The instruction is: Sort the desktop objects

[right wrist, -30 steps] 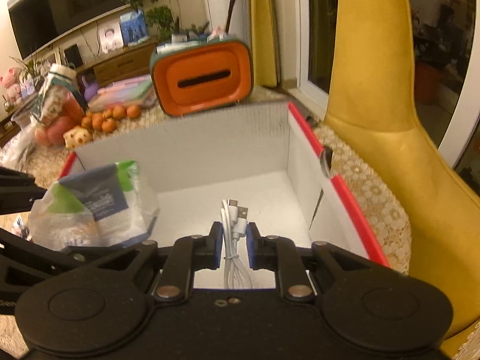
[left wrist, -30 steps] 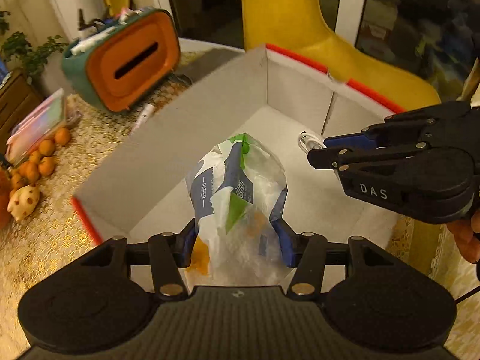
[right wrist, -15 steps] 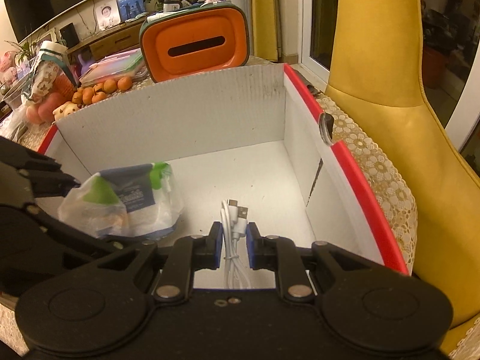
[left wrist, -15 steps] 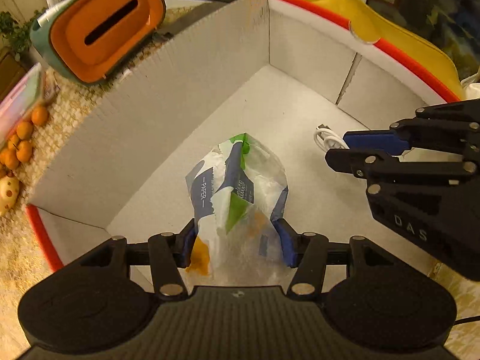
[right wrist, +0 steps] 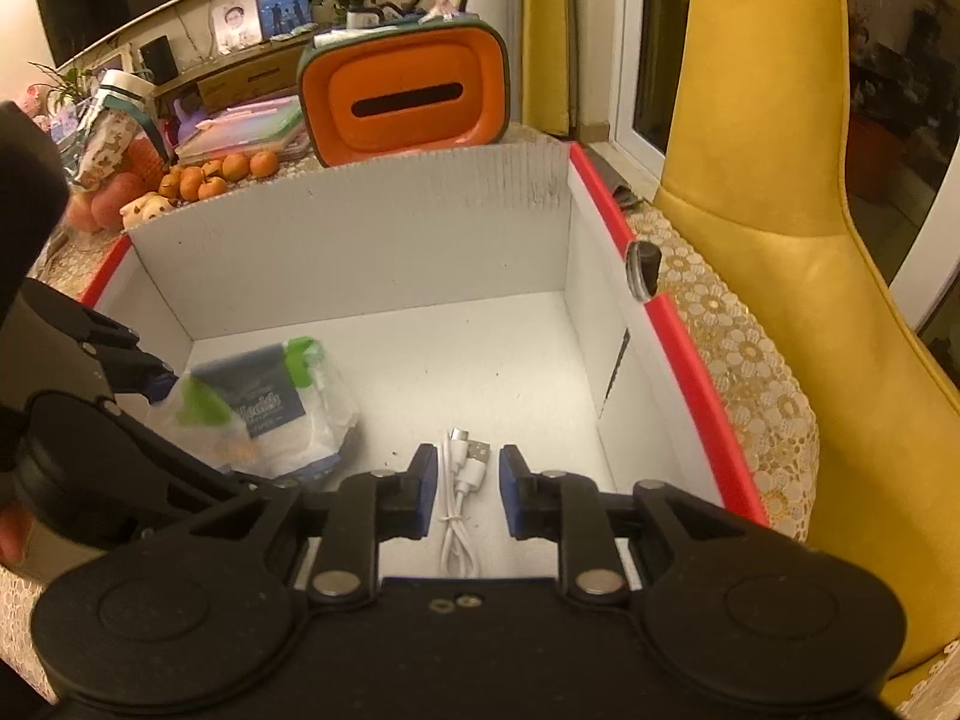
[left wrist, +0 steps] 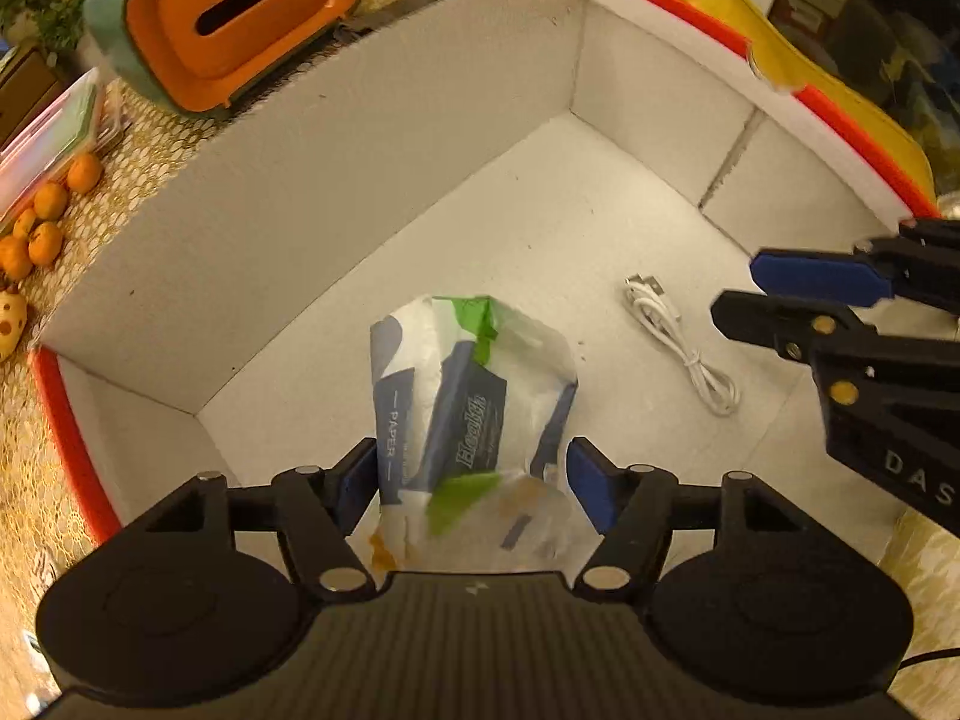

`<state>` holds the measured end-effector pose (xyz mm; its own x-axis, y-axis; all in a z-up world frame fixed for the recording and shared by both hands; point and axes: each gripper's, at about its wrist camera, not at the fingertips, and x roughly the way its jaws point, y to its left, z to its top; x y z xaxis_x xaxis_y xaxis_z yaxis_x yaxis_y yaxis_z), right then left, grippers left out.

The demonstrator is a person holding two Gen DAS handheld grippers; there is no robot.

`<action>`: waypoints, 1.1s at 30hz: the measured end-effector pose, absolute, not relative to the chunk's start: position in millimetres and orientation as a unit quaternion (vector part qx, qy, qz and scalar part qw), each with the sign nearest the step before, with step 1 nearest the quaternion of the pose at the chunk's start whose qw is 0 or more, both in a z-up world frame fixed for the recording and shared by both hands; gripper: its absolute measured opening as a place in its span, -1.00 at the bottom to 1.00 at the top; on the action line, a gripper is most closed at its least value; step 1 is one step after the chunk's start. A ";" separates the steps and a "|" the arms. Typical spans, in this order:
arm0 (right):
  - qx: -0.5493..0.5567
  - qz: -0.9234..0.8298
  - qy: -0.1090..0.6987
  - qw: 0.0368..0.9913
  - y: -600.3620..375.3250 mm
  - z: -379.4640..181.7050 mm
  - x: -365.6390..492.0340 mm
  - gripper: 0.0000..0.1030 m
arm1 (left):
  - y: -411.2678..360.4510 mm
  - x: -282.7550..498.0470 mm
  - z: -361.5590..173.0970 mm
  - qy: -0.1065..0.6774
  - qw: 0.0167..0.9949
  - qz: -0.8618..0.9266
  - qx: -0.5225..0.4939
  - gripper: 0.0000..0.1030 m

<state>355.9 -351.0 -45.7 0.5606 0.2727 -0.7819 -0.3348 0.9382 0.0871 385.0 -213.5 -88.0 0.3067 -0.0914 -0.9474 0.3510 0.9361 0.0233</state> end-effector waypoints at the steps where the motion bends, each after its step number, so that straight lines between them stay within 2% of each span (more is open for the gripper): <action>1: -0.033 0.174 0.434 0.883 -353.1 -44.4 354.7 -0.55 | -211.6 384.2 -85.8 0.569 0.804 -0.138 0.106 0.39; 3: -0.026 0.178 0.430 0.885 -356.4 -41.9 352.7 -0.52 | -208.8 382.4 -81.5 0.564 0.808 -0.142 0.093 0.48; 6: -0.020 0.185 0.420 0.888 -360.3 -36.0 348.4 -0.40 | -206.4 379.7 -74.9 0.557 0.814 -0.145 0.080 0.49; 8: -0.016 0.190 0.407 0.893 -362.3 -30.5 344.5 0.14 | -206.5 378.0 -72.6 0.551 0.818 -0.149 0.072 0.54; 10: -0.011 0.194 0.396 0.897 -363.2 -25.6 341.5 0.41 | -206.0 373.7 -66.6 0.545 0.822 -0.150 0.068 0.60; 14: 0.002 0.199 0.388 0.900 -365.8 -18.1 337.6 0.53 | -202.1 367.3 -58.7 0.533 0.831 -0.148 0.055 0.60; 17: 0.013 0.199 0.385 0.901 -367.9 -13.3 333.5 0.57 | -197.9 362.0 -53.1 0.518 0.840 -0.152 0.047 0.74; 23: 0.026 0.197 0.383 0.902 -375.1 -8.8 322.7 0.60 | -192.0 348.8 -41.2 0.489 0.859 -0.153 0.025 0.75; 27: 0.031 0.194 0.380 0.904 -378.6 -3.9 314.3 0.62 | -184.7 332.7 -34.5 0.474 0.866 -0.158 -0.005 0.98; 33: 0.031 0.188 0.361 0.913 -381.0 7.3 296.9 0.67 | -171.3 304.3 -21.5 0.449 0.879 -0.155 -0.045 0.98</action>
<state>296.9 -381.0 7.3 0.6684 0.3651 -0.6480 -0.3208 0.9276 0.1916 304.3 -171.3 -21.5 0.5493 -0.3125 -0.7750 0.2314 0.9481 -0.2182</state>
